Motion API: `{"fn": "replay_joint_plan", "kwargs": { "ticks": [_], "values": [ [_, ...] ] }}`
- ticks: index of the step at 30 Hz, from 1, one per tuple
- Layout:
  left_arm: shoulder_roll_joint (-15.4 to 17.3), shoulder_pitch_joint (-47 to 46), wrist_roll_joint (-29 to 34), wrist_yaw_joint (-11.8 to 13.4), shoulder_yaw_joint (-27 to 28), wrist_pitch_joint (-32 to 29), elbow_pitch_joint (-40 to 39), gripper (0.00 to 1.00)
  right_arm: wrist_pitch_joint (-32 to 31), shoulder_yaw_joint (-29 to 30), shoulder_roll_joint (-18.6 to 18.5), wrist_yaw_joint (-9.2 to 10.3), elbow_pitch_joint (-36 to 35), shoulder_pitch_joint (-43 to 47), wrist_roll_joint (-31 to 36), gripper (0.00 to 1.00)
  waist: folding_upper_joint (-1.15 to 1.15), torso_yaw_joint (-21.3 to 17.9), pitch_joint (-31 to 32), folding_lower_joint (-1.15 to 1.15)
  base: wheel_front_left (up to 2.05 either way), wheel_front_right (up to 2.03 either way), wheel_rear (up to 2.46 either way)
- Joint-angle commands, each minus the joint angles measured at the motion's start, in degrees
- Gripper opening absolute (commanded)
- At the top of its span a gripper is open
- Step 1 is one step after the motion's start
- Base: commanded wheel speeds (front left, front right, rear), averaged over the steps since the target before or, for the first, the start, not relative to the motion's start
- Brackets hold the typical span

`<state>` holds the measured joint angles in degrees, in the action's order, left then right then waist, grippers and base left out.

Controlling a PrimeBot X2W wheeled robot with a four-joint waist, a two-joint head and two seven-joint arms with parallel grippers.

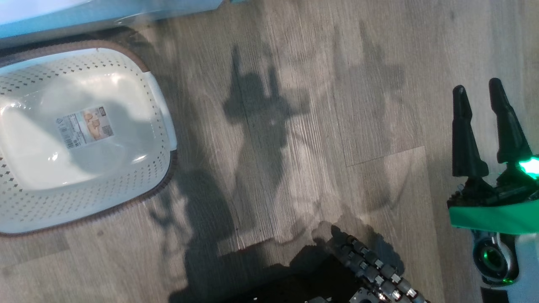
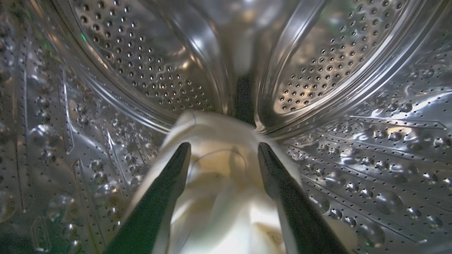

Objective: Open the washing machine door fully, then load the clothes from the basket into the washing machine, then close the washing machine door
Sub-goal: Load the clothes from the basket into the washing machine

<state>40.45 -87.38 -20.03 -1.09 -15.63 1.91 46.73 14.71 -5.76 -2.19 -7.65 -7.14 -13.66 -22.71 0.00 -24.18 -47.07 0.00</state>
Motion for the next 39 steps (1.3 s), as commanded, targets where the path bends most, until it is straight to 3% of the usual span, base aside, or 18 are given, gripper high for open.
{"fn": "replay_joint_plan", "kwargs": {
  "ticks": [1,15,25,30,39],
  "values": [
    [2.17,-1.47,-0.67,0.46,1.08,-0.39,-1.06,1.00,0.29,-0.32,-0.68,0.16,-1.48,0.11,-0.29,1.00,0.00,0.22,-0.02,0.00,0.00,0.00,0.00],
    [-1.59,6.96,-4.29,1.95,2.11,5.12,-0.48,1.00,0.29,2.35,-0.68,0.16,-1.37,-0.81,2.04,1.00,0.00,4.46,2.28,0.00,0.00,0.00,0.00],
    [-5.53,21.72,-7.68,4.36,3.99,11.25,-10.73,1.00,0.29,5.17,-0.68,0.16,-1.41,0.91,4.78,1.00,0.00,8.98,6.32,0.00,0.00,0.00,0.00],
    [-7.79,32.74,-8.06,7.34,4.83,12.57,-21.54,1.00,0.29,6.45,-0.68,0.16,-1.67,1.96,6.22,1.00,0.00,11.44,8.57,0.00,0.00,0.00,0.00],
    [-10.37,54.45,-4.80,15.81,5.79,13.02,-43.48,1.00,0.29,7.29,-0.68,0.16,-1.72,3.59,9.18,1.00,0.00,15.02,12.68,0.00,0.00,0.00,0.00]
  ]
}}
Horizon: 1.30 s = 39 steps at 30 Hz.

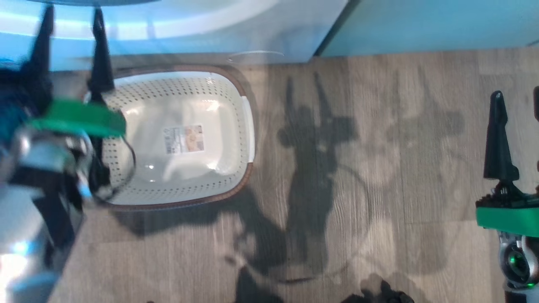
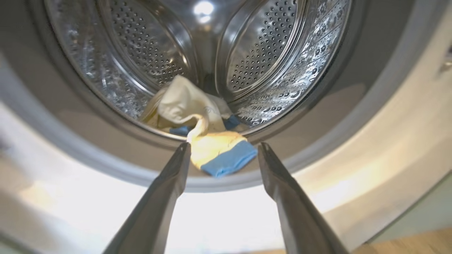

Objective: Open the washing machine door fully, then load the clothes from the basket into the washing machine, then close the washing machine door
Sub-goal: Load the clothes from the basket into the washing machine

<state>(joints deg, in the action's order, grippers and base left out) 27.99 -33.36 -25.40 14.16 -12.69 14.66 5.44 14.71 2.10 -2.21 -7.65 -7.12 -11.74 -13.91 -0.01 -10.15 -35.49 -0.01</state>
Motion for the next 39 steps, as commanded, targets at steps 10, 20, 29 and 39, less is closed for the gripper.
{"fn": "replay_joint_plan", "kwargs": {
  "ticks": [10,20,29,39],
  "values": [
    [-1.20,17.14,2.25,6.40,0.78,0.26,-13.08,1.00,0.29,0.13,-0.66,0.16,-0.46,4.46,3.22,1.00,0.01,4.81,6.16,0.01,0.00,0.00,0.00],
    [-4.37,23.71,1.75,6.90,-2.97,0.25,-12.08,1.00,0.29,-0.31,-0.66,0.16,1.91,7.96,5.26,1.00,0.01,7.50,13.18,0.01,0.00,0.00,0.00],
    [-4.67,25.06,0.76,6.81,-3.40,-0.10,-11.36,1.00,0.29,-1.51,-0.66,0.16,2.83,9.01,5.29,1.00,0.01,6.87,15.70,0.01,0.00,0.00,0.00],
    [-4.34,24.87,0.18,6.93,-3.44,-0.96,-11.44,1.00,0.29,-2.12,-0.66,0.16,2.89,8.86,5.34,1.00,0.01,6.18,15.64,0.01,0.00,0.00,0.00]
  ]
}}
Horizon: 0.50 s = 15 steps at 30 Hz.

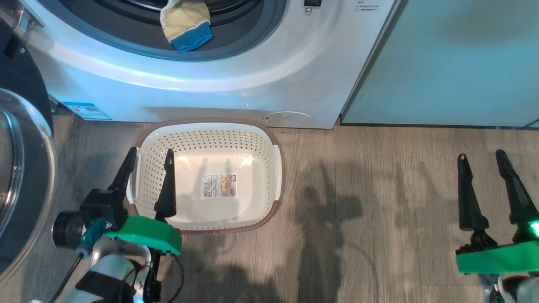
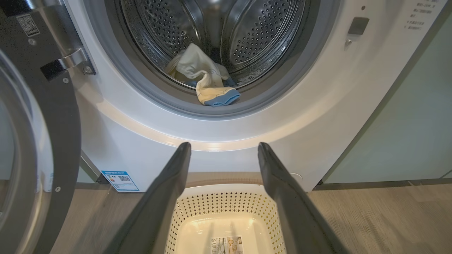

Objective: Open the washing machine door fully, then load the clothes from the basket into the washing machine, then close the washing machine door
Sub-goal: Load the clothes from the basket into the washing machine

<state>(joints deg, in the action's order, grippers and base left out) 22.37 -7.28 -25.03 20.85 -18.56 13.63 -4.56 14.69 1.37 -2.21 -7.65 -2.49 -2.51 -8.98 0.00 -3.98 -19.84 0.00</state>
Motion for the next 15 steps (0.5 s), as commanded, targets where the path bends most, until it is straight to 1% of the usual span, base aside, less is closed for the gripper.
{"fn": "replay_joint_plan", "kwargs": {
  "ticks": [1,10,15],
  "values": [
    [1.28,-1.29,-0.27,0.23,2.44,0.00,-1.41,1.00,0.31,-1.42,-0.66,0.16,-1.78,-0.39,0.36,1.00,0.00,-0.05,-0.11,0.00,0.00,0.00,0.00],
    [1.27,-2.99,-0.60,0.30,2.42,-0.59,-0.43,1.00,0.31,-1.46,-0.66,0.16,-2.18,-1.00,-0.12,1.00,0.00,-0.47,-1.75,0.00,0.00,0.00,0.00],
    [1.62,-5.78,-1.63,-1.25,2.18,-1.98,1.11,1.00,0.31,-1.42,-0.66,0.16,-2.49,-2.07,-0.65,1.00,0.00,-1.04,-4.05,0.00,0.00,0.00,0.00]
  ]
}}
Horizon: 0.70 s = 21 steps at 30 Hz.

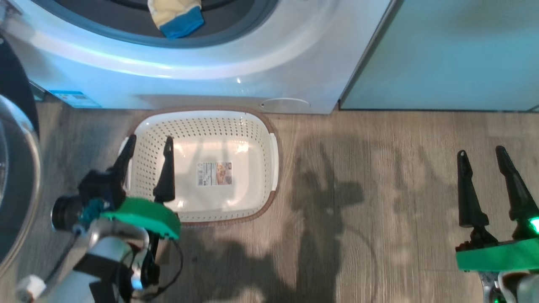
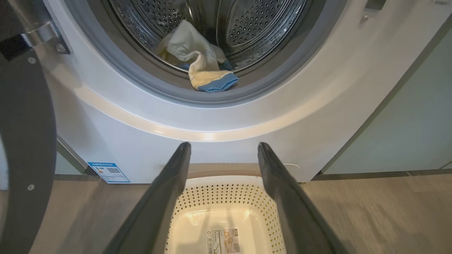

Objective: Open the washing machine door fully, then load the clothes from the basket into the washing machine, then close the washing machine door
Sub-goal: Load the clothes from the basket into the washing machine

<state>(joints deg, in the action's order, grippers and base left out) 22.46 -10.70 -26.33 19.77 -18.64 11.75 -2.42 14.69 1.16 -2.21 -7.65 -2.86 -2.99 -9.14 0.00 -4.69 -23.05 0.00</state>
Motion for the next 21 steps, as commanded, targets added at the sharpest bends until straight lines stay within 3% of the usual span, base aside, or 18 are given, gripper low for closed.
{"fn": "replay_joint_plan", "kwargs": {
  "ticks": [1,11,21],
  "values": [
    [1.62,-3.03,-0.74,-0.65,2.27,-0.48,-0.50,1.00,0.31,-1.18,-0.66,0.16,-2.17,-1.86,-0.69,1.00,0.00,-0.51,-1.37,0.00,0.00,0.00,0.00],
    [4.07,-13.35,-2.73,-4.60,2.73,-5.44,4.77,1.00,0.31,-1.52,-0.66,0.16,-2.86,-4.40,-2.85,1.00,0.00,-3.02,-8.19,0.00,0.00,0.00,0.00],
    [11.22,-26.72,-2.92,-8.70,3.57,-15.39,7.02,1.00,0.31,-2.53,-0.66,0.16,-2.81,-7.59,-5.81,1.00,0.00,-5.94,-13.08,0.00,0.00,0.00,0.00]
  ]
}}
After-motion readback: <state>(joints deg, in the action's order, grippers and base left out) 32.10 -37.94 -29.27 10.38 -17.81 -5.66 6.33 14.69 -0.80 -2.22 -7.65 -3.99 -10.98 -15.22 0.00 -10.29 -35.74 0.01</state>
